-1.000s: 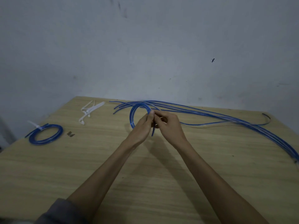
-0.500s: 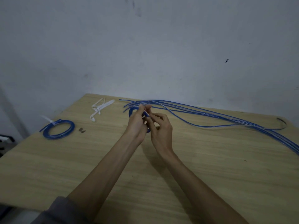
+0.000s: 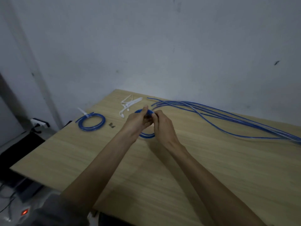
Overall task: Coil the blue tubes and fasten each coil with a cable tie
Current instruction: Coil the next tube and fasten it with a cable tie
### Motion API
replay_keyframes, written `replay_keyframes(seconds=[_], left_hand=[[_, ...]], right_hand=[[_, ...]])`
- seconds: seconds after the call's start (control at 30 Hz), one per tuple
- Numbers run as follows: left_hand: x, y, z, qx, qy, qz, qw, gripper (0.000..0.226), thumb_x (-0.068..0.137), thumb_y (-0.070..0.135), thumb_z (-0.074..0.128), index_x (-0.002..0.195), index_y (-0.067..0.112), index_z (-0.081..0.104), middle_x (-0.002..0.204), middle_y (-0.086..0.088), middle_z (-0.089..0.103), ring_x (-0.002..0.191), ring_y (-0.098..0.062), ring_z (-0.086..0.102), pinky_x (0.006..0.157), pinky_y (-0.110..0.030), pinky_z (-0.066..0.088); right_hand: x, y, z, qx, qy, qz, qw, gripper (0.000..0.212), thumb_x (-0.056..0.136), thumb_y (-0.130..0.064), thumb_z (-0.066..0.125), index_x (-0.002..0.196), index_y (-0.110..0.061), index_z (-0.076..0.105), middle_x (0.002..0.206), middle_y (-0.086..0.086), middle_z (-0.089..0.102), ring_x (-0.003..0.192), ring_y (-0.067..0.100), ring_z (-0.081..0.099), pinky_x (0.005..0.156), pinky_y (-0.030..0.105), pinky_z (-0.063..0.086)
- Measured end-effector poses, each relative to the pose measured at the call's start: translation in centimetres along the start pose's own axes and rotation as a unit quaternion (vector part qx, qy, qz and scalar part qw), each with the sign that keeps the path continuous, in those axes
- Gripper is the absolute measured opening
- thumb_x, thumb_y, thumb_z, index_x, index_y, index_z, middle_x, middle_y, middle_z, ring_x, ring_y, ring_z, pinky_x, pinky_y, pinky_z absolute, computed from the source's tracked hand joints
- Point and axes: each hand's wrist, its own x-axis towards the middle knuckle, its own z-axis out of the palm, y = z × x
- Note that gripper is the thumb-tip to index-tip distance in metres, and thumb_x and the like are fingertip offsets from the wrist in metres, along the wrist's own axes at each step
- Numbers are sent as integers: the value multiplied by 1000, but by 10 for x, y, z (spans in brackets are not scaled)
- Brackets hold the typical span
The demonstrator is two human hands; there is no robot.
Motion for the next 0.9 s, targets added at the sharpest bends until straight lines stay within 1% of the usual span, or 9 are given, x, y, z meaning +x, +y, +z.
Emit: replay_keyframes(seconds=[0.07,0.13,0.2,0.27,0.3,0.43,0.53,0.7,0.9], left_hand=[[-7,8,-21,109,-18,34,993,47,102,40,53,99,-4,72,92,-15,77,87,-22,75,77,-29,59],[-13,15,-43,297,25,161,941,48,102,42,54,80,5,73,69,-5,74,65,-16,72,61,-25,56],[-9,20,-66,454,148,361,801,42,101,42,53,72,14,65,67,5,66,62,-13,61,61,-28,46],[4,25,-84,538,177,437,699,32,102,43,48,90,19,67,89,6,63,80,-14,53,73,-32,40],[14,27,-92,568,135,415,698,38,103,47,42,98,20,68,96,3,64,85,-17,54,77,-37,43],[34,25,-111,508,-29,270,818,49,103,54,31,79,22,57,68,4,59,61,-15,55,64,-44,48],[43,25,-117,490,-30,293,821,43,107,42,34,71,21,45,61,5,47,53,-9,42,56,-34,35],[60,27,-130,408,-50,226,883,47,105,42,40,65,18,37,51,10,35,46,-6,31,50,-25,30],[74,34,-143,426,-54,237,872,46,106,38,42,78,12,68,61,0,64,55,-15,59,58,-28,50]], right_hand=[[8,-5,9,3,-20,8,1000,23,108,-22,39,93,-13,54,83,0,60,75,18,54,66,33,37],[17,-9,17,-10,-51,9,999,25,108,-24,39,97,-11,58,88,3,63,78,19,56,68,35,40],[24,-14,24,-23,-90,-4,996,26,108,-26,40,101,-13,61,92,2,64,81,19,59,72,37,46],[30,-19,31,-15,-119,-21,993,25,108,-26,40,100,-17,62,93,2,66,82,21,62,77,42,51],[33,-20,35,-6,-127,-29,992,25,107,-26,40,100,-18,62,93,3,66,82,21,63,79,44,52],[53,-19,50,12,-140,-37,989,28,106,-29,42,102,-15,66,92,3,67,85,22,63,82,52,53],[64,-19,59,9,-152,-47,987,27,107,-27,43,102,-13,65,87,3,64,82,23,61,80,50,52],[71,-14,80,12,-147,-57,987,26,108,-27,41,106,-14,64,78,-6,59,72,12,56,70,35,48],[88,-10,99,55,-167,-4,984,30,109,-29,37,85,-25,55,74,-9,53,66,8,50,71,44,49]])
